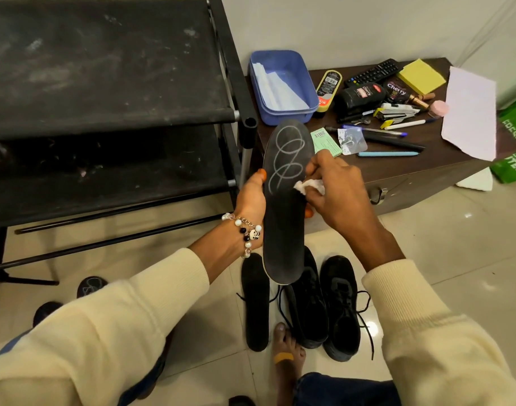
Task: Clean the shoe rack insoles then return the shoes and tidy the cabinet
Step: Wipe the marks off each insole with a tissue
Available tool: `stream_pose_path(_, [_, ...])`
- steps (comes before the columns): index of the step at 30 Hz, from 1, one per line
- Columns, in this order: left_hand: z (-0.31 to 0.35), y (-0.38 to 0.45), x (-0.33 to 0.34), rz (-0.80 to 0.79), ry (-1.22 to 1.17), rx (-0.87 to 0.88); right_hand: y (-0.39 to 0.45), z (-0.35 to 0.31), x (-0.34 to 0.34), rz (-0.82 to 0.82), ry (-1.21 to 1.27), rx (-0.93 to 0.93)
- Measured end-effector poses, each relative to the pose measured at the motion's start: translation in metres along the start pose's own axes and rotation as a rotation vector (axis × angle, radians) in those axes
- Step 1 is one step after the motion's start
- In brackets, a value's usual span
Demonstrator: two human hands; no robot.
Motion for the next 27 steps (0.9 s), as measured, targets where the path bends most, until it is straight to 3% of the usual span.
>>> stream_pose_path(3, [0.000, 0.002, -0.002, 0.003, 0.005, 0.007, -0.002, -0.009, 0.003, 0.023, 0.019, -0.005])
stream_pose_path(8, [0.005, 0.002, -0.003, 0.017, -0.009, 0.048, -0.006, -0.027, 0.004, -0.042, 0.170, -0.195])
stream_pose_path(15, [0.002, 0.000, 0.000, 0.013, 0.010, 0.011, 0.000, -0.003, 0.004, 0.017, -0.002, 0.066])
stream_pose_path(20, [0.007, -0.001, -0.002, 0.027, 0.001, 0.045, -0.004, -0.019, 0.003, 0.006, 0.100, -0.122])
stream_pose_path(27, [0.008, -0.008, 0.004, 0.038, 0.028, 0.018, -0.002, -0.017, 0.009, -0.051, -0.109, -0.185])
Point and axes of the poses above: each hand's wrist, its own y-axis towards the middle knuckle, its own x-axis out of the palm, z = x × y, the point moved 2 cm from there along y, towards the middle knuckle, and after that the axes turned 13 degrees about -y, right-handed, at the moved point
